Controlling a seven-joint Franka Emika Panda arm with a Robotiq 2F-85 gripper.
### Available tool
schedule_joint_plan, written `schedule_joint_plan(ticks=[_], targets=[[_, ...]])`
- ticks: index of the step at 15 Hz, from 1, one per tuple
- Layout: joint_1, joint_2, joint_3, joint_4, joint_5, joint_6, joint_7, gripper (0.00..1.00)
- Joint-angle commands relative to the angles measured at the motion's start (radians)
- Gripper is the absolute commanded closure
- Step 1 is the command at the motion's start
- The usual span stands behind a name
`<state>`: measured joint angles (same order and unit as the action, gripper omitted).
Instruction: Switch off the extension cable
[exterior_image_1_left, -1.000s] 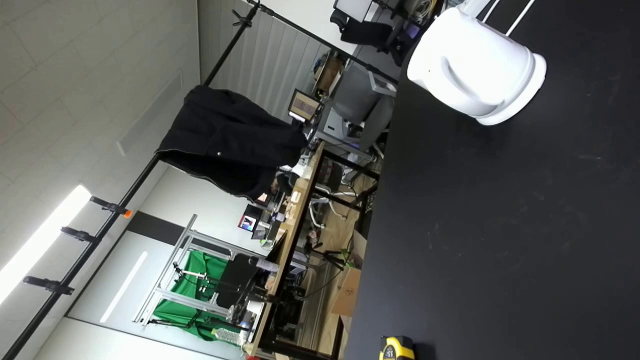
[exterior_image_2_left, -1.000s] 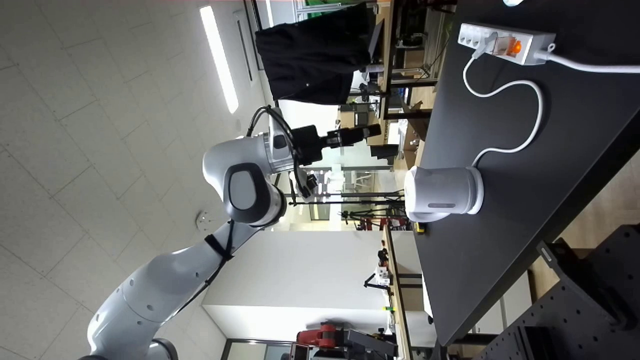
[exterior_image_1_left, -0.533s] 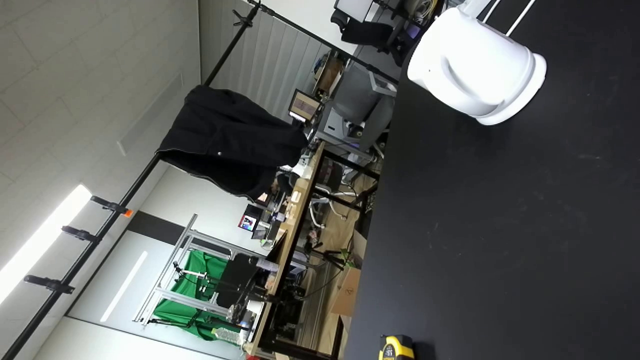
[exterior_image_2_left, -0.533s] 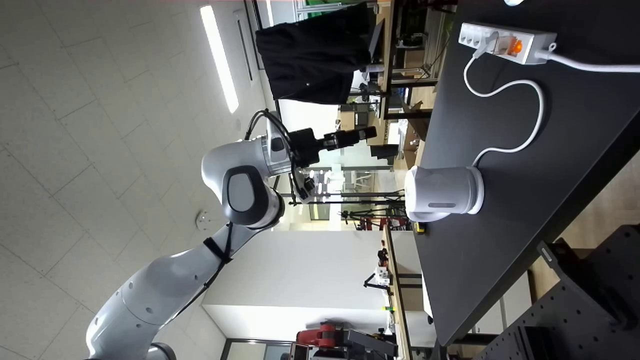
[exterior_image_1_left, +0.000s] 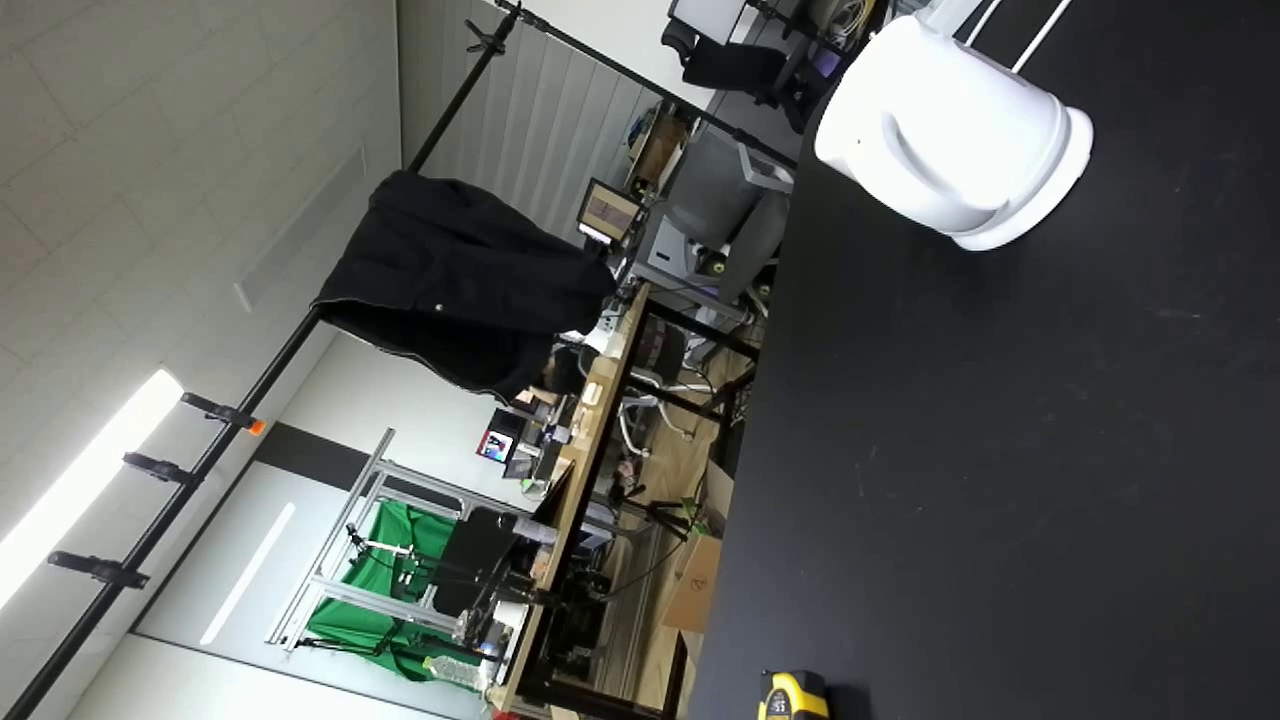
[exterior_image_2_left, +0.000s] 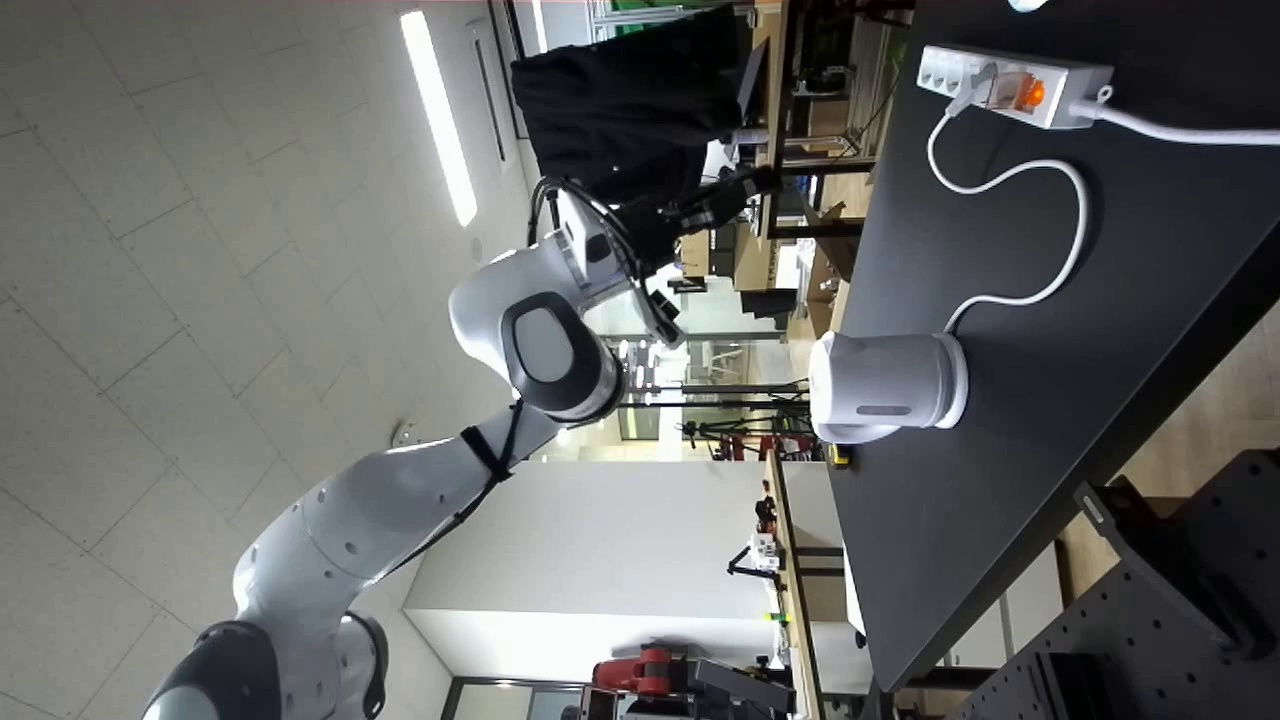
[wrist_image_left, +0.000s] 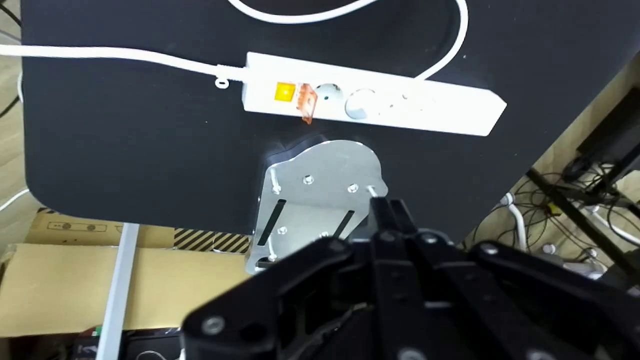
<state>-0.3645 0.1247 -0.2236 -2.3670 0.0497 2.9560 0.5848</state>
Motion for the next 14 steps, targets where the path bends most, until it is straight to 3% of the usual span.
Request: schedule_joint_plan(ticks=[1,5,6,10,14], targets=[[0.064,0.207,-0.099,0.133,-0.084,0.076,0.254,1.00],[0.211,0.391,-0.267,0.215,-0.077,0.053,0.440,1.00],[0.261,0.432,-0.306,0.227,0.000,0.049,0.414,1.00],[0.277,0.532,-0.298,0.283,0.114,0.016,0.391,1.00],[0.297,0.595,-0.311,0.326,0.157,0.018,0.384,1.00]])
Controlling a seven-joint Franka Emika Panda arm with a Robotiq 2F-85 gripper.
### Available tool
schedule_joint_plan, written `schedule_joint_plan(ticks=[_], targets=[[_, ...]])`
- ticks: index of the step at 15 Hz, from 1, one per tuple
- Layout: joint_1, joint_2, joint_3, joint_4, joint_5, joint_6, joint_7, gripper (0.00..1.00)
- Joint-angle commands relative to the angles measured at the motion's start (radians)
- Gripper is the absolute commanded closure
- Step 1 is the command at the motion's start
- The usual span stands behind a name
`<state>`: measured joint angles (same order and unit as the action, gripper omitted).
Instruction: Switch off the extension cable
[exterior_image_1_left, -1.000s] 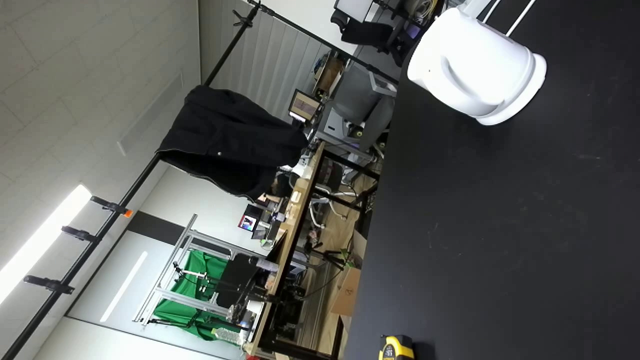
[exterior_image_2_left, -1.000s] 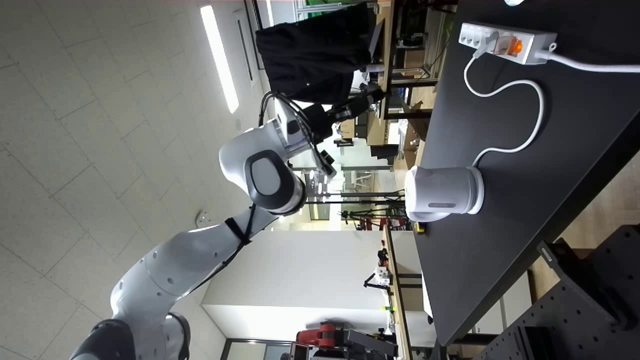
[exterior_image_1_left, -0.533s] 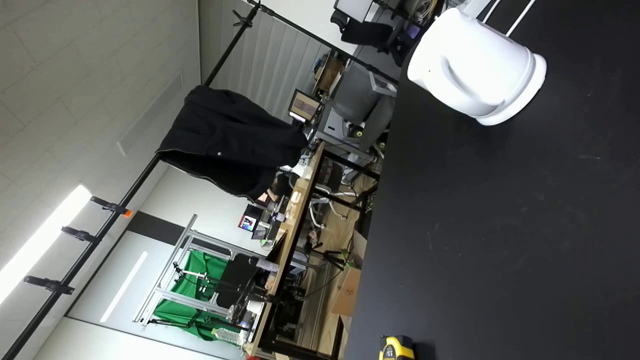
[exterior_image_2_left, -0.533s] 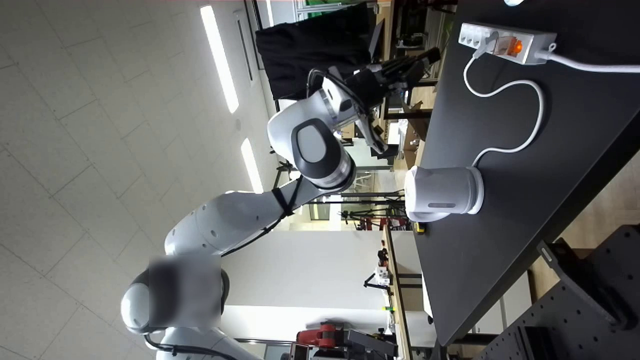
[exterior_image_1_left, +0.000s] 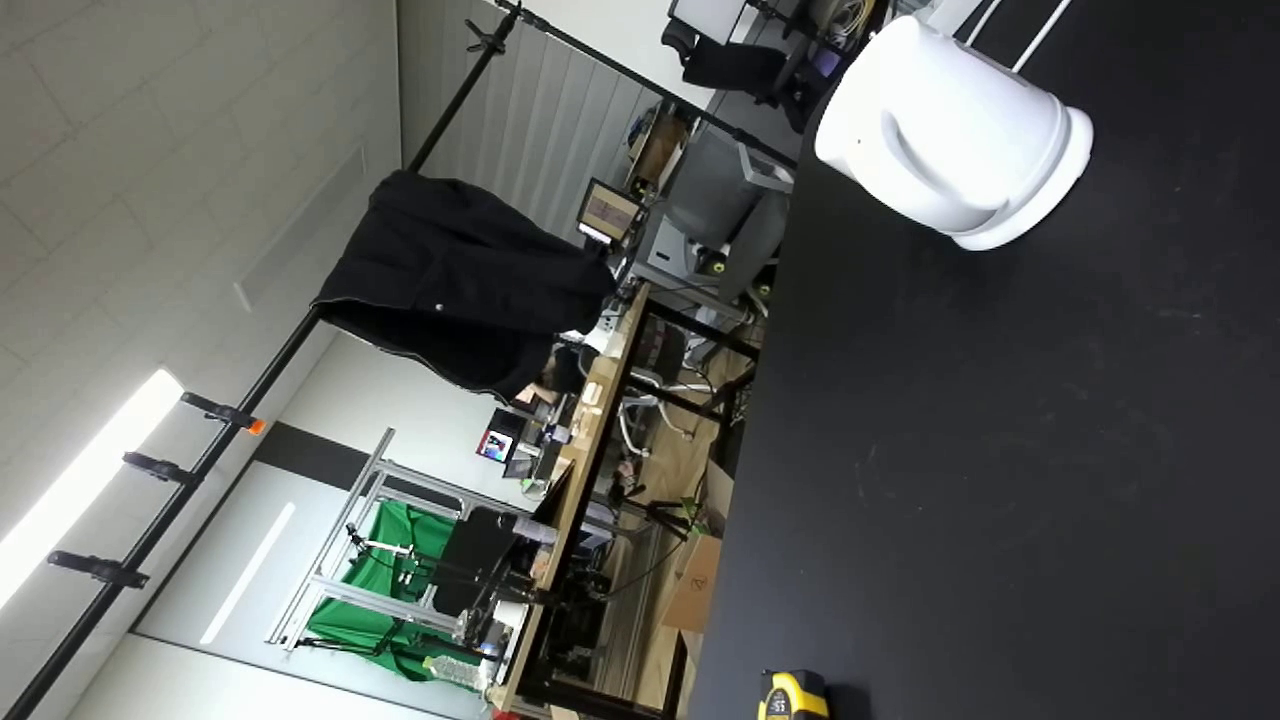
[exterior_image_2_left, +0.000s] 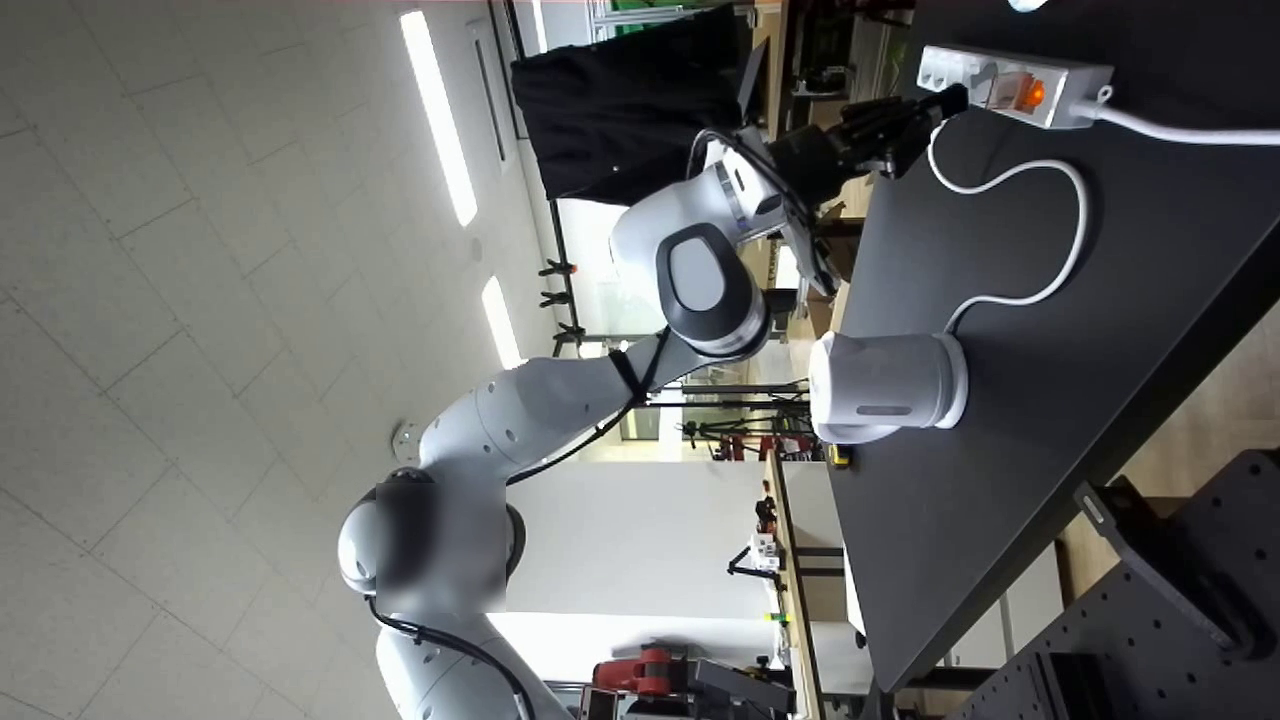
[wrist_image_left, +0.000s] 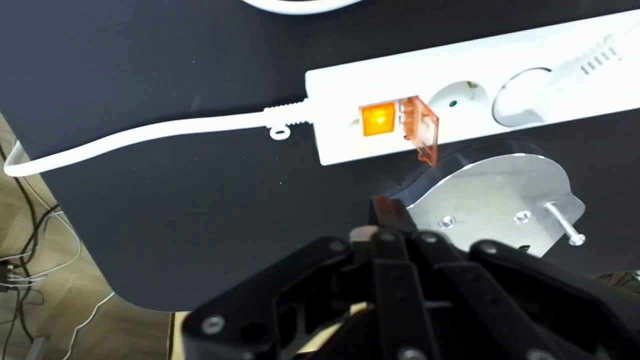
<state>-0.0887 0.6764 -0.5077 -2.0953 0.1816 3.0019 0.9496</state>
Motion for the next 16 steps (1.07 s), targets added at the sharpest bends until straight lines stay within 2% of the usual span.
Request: schedule_joint_plan(ticks=[1,8,11,12,16], targets=[[0.026,0.054,-0.033,0.062,0.027,-0.030,0.018,1.00],[0.056,0.092,-0.078,0.096,0.020,-0.060,0.012,1.00],[0.034,0.066,-0.057,0.100,-0.003,-0.144,-0.038,1.00],[0.038,0.080,-0.055,0.080,0.013,-0.079,-0.018,0.99],[0.036,0.079,-0.054,0.089,0.007,-0.115,-0.034,0.99]])
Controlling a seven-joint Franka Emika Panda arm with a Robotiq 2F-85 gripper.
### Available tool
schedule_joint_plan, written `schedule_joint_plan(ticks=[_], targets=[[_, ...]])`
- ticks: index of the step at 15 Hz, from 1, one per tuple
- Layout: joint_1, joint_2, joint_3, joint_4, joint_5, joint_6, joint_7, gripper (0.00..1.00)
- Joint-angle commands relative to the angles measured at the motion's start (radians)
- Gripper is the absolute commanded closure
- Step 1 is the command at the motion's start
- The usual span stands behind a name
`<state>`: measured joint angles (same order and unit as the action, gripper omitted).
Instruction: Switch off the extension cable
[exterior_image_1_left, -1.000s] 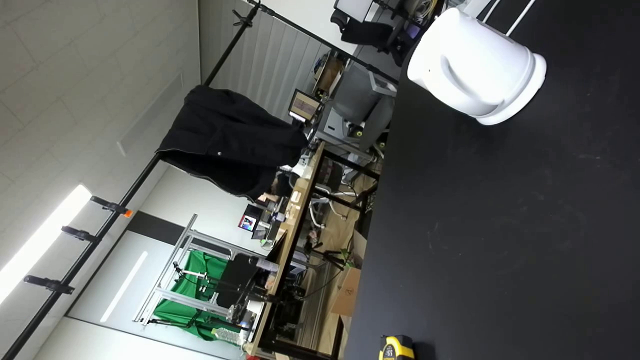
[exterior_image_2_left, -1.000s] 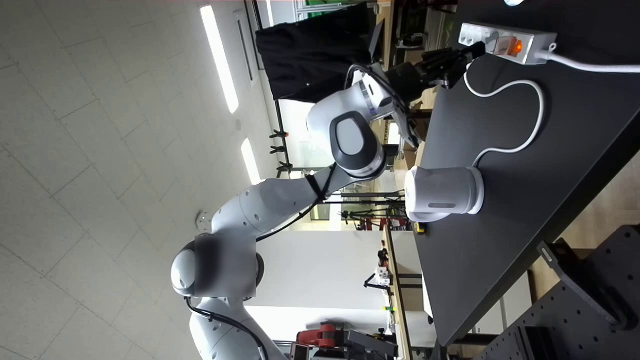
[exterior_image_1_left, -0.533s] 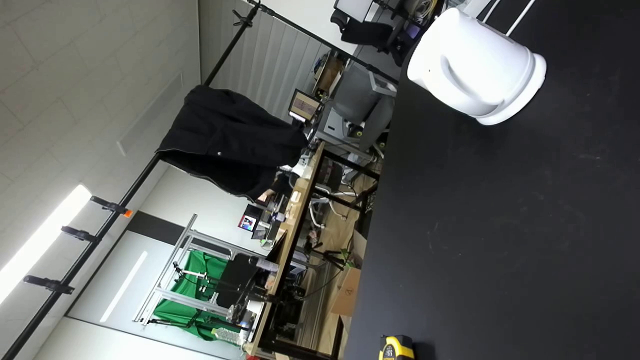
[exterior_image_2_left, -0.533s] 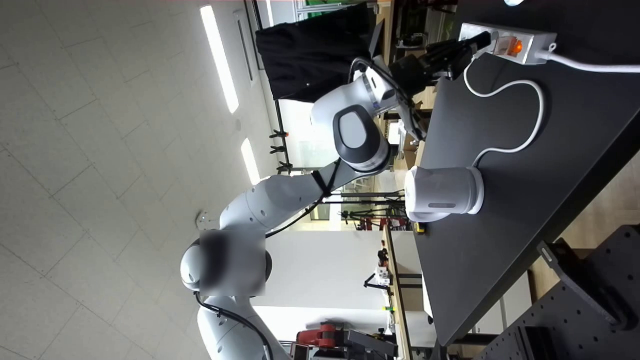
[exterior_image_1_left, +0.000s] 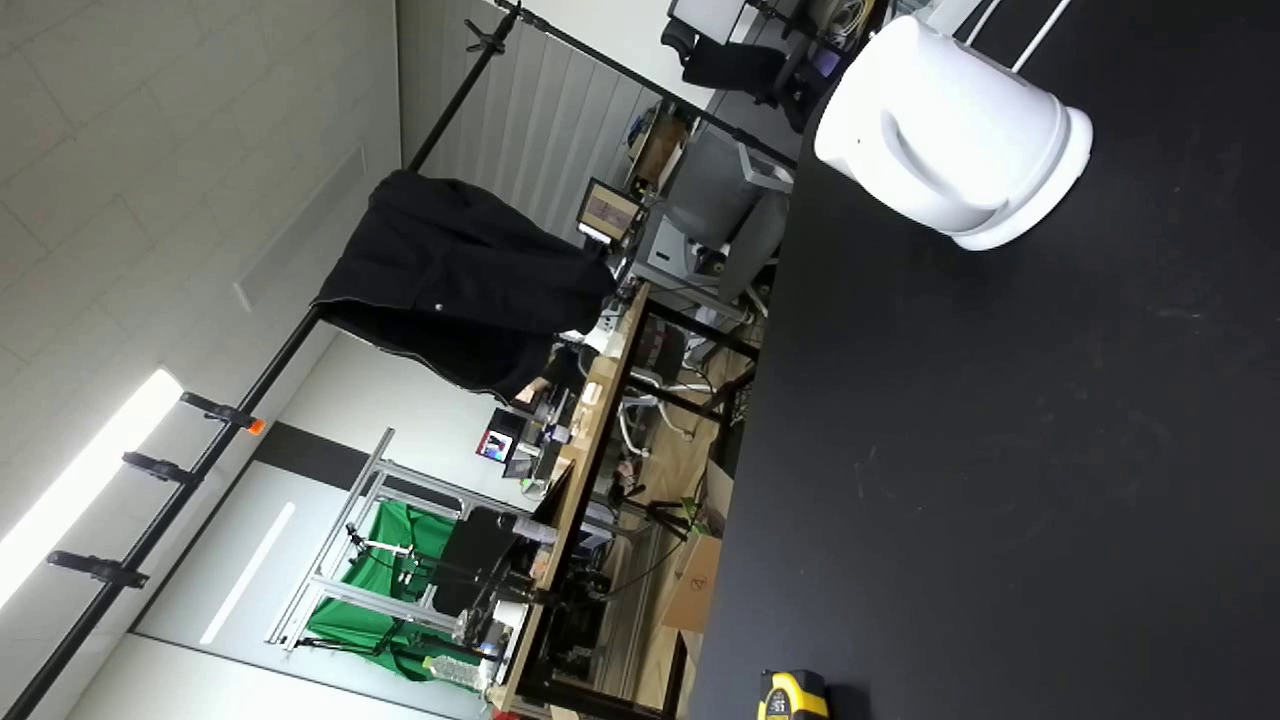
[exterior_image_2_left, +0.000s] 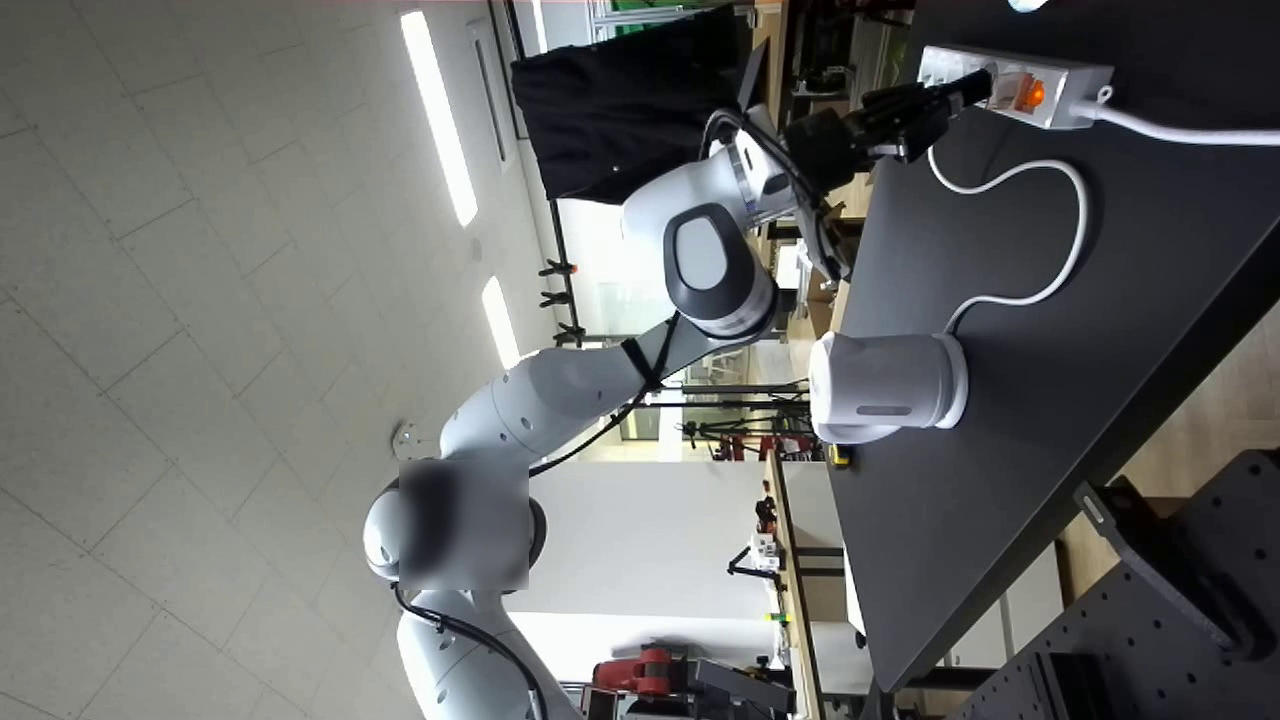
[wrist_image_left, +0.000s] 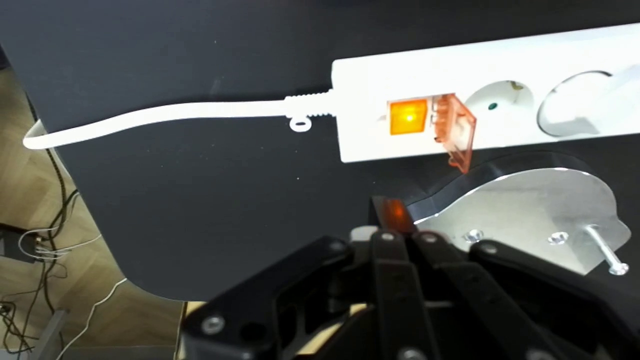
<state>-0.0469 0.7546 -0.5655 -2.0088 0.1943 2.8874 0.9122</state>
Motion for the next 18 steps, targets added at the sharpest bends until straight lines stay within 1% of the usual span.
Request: schedule_joint_plan(ticks=[1,4,7,11,14,18], targets=[[-0.006,0.000,0.004,0.003,-0.006,0.000,0.002,0.99],[-0.006,0.000,0.004,0.004,-0.006,-0.001,-0.001,1.00],[-0.038,0.007,0.050,0.001,0.030,0.057,0.002,1.00],[-0.069,0.015,0.101,-0.003,0.069,0.104,-0.009,1.00],[-0.063,0.035,0.098,0.000,0.078,0.105,-0.006,1.00],[-0.067,0.059,0.105,0.005,0.096,0.146,-0.007,1.00]])
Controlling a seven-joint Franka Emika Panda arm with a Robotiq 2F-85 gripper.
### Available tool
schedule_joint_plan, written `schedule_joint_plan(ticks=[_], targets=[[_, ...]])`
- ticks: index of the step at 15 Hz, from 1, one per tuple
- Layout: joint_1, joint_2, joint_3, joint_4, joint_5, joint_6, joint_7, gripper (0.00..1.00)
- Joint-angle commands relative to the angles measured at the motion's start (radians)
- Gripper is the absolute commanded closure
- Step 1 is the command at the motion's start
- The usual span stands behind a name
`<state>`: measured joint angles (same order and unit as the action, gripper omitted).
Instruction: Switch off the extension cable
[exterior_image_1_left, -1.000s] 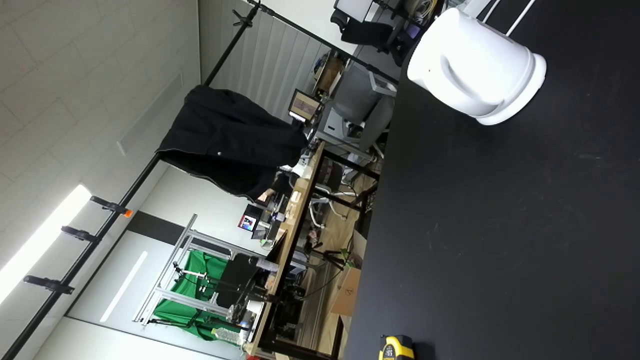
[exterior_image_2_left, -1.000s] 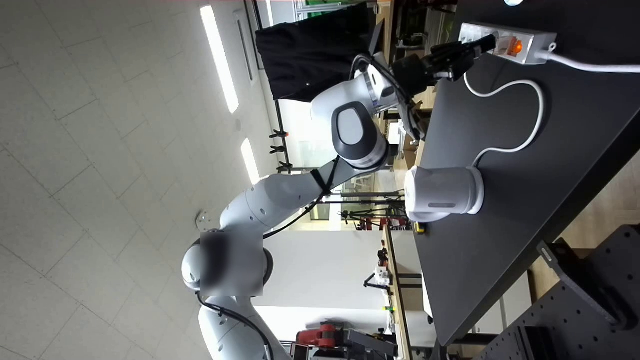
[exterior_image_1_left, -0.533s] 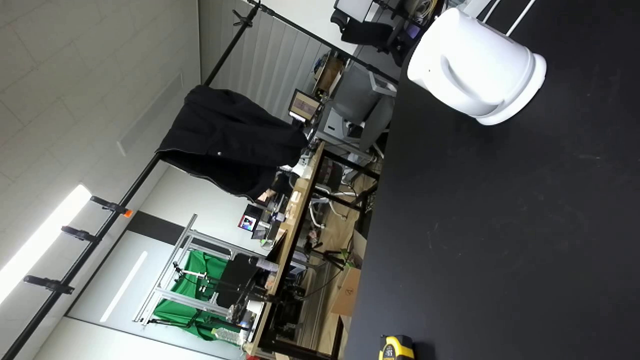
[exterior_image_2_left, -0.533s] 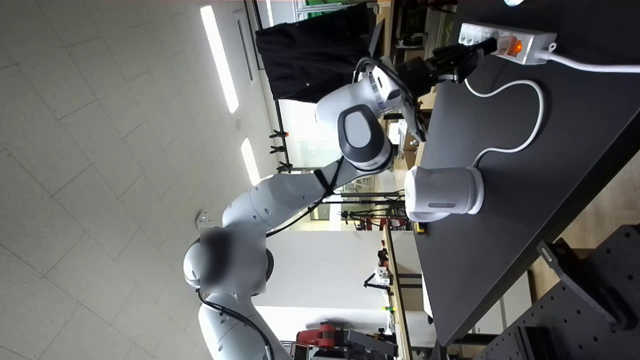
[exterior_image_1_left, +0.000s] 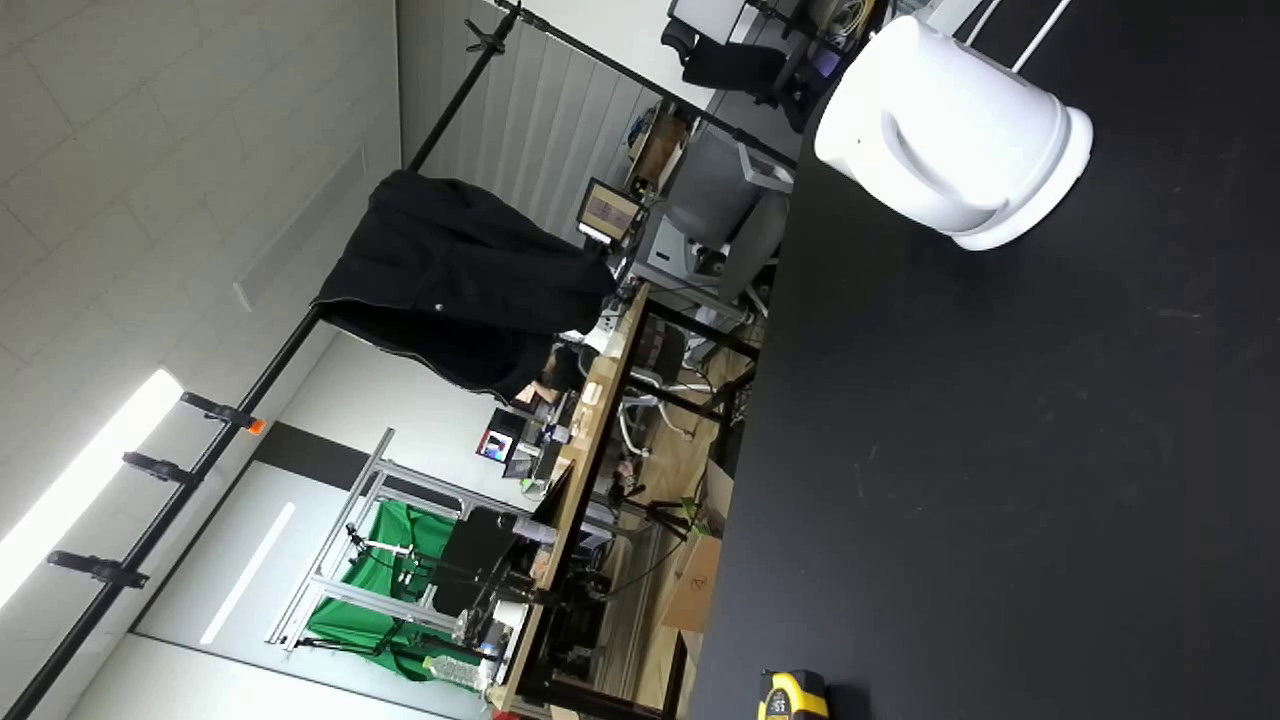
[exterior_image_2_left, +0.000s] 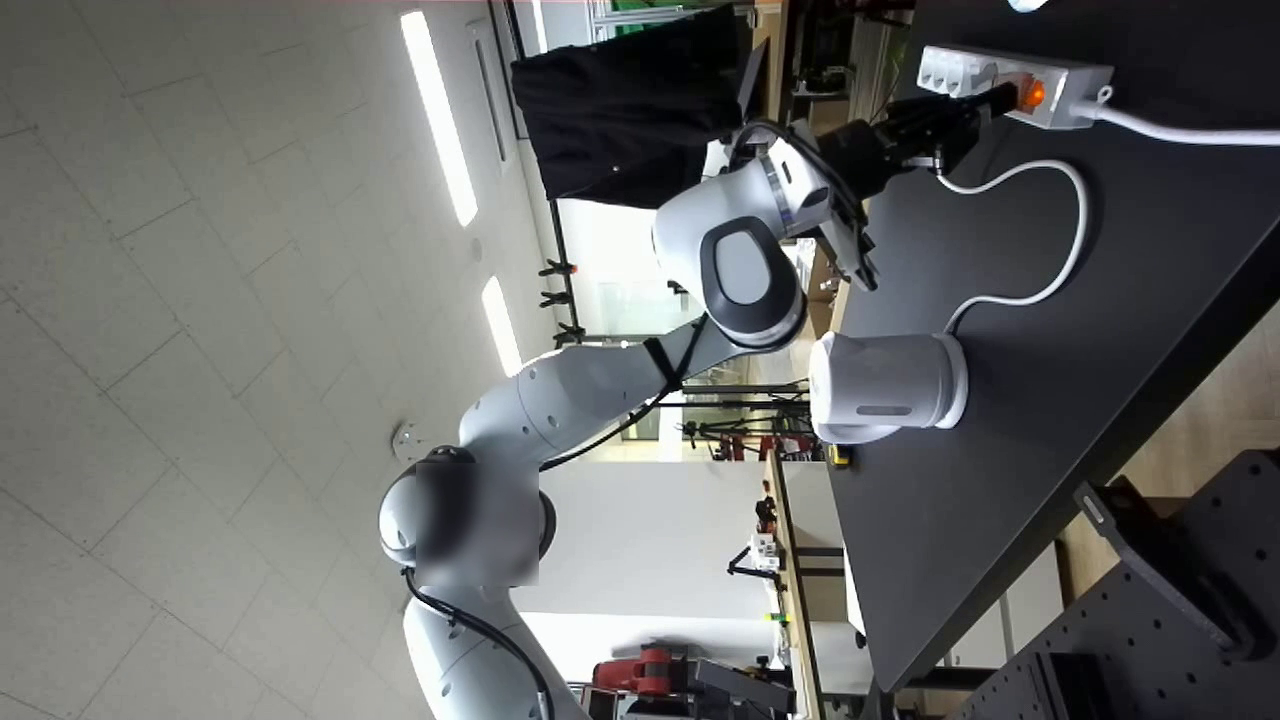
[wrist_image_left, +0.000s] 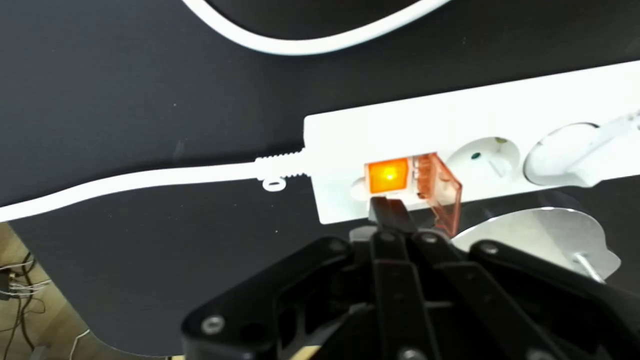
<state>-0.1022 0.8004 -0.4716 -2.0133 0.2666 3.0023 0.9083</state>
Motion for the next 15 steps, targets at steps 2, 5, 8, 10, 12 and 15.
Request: schedule_joint_plan(ticks=[2,5,8,10,12,15], targets=[[-0.009,0.025,0.010,0.013,0.035,0.045,-0.004,1.00],[-0.006,0.045,0.013,0.016,0.052,0.080,-0.003,1.00],[-0.004,0.066,0.017,0.020,0.069,0.112,-0.006,1.00],[-0.004,0.077,0.021,0.022,0.083,0.134,-0.009,1.00],[-0.006,0.086,0.030,0.022,0.099,0.154,-0.014,1.00],[0.005,0.096,0.027,0.015,0.116,0.181,-0.023,1.00]])
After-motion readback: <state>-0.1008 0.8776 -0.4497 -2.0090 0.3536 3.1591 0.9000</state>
